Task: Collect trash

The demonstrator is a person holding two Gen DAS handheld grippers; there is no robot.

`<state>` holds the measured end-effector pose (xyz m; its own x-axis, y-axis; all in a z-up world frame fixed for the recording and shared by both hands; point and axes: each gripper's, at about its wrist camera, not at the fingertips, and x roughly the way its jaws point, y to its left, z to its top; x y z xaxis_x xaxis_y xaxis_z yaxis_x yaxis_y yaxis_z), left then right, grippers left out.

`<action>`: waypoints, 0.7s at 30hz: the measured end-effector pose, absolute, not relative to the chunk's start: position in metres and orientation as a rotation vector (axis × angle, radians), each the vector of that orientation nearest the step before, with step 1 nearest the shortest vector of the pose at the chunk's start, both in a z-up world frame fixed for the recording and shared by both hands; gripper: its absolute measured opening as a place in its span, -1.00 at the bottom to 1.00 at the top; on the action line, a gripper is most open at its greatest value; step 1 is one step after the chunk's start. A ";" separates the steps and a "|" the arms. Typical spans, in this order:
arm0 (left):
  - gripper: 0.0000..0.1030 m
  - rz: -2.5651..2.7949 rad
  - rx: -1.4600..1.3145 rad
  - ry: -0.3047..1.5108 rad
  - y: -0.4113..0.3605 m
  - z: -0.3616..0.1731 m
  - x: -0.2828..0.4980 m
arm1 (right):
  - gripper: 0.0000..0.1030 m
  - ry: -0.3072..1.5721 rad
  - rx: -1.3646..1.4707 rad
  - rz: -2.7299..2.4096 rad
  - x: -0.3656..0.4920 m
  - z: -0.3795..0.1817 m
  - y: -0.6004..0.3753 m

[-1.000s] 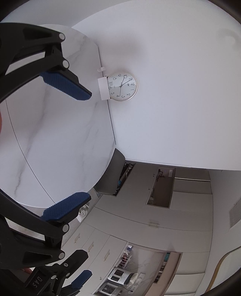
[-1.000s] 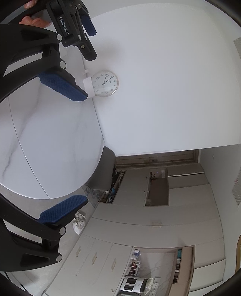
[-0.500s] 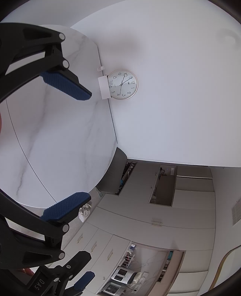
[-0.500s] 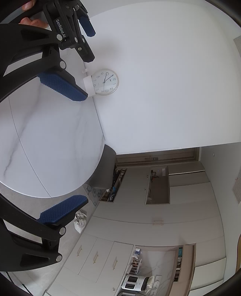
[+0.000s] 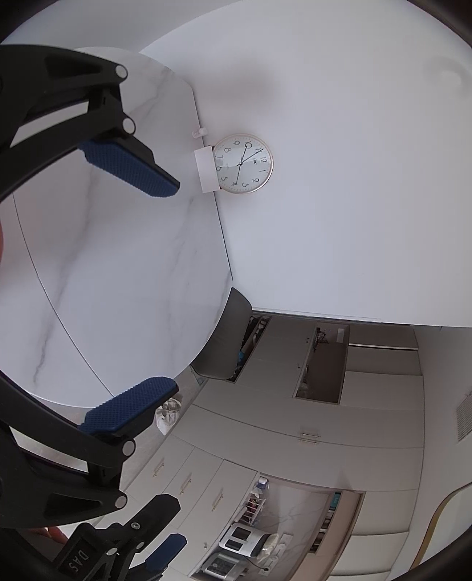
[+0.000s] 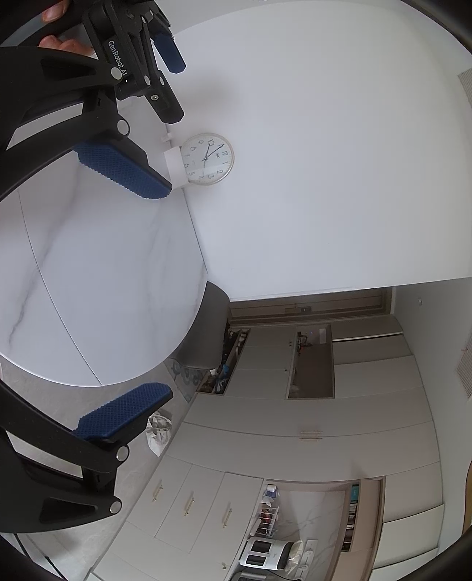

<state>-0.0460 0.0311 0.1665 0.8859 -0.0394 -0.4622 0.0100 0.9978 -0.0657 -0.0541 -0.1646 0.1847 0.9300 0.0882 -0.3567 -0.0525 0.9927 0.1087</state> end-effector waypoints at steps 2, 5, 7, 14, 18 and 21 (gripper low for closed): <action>0.85 -0.026 -0.063 0.482 0.030 0.167 -0.046 | 0.96 0.368 0.098 0.071 -0.054 0.185 -0.165; 0.85 -0.026 -0.061 0.481 0.030 0.167 -0.046 | 0.96 0.369 0.099 0.071 -0.053 0.184 -0.165; 0.85 -0.025 -0.056 0.480 0.029 0.167 -0.046 | 0.96 0.371 0.097 0.071 -0.053 0.184 -0.164; 0.85 -0.025 -0.058 0.485 0.029 0.166 -0.045 | 0.96 0.374 0.092 0.068 -0.053 0.182 -0.161; 0.85 -0.029 -0.055 0.488 0.029 0.165 -0.044 | 0.96 0.376 0.095 0.068 -0.052 0.182 -0.161; 0.85 -0.030 -0.053 0.490 0.028 0.165 -0.044 | 0.96 0.378 0.095 0.067 -0.051 0.182 -0.161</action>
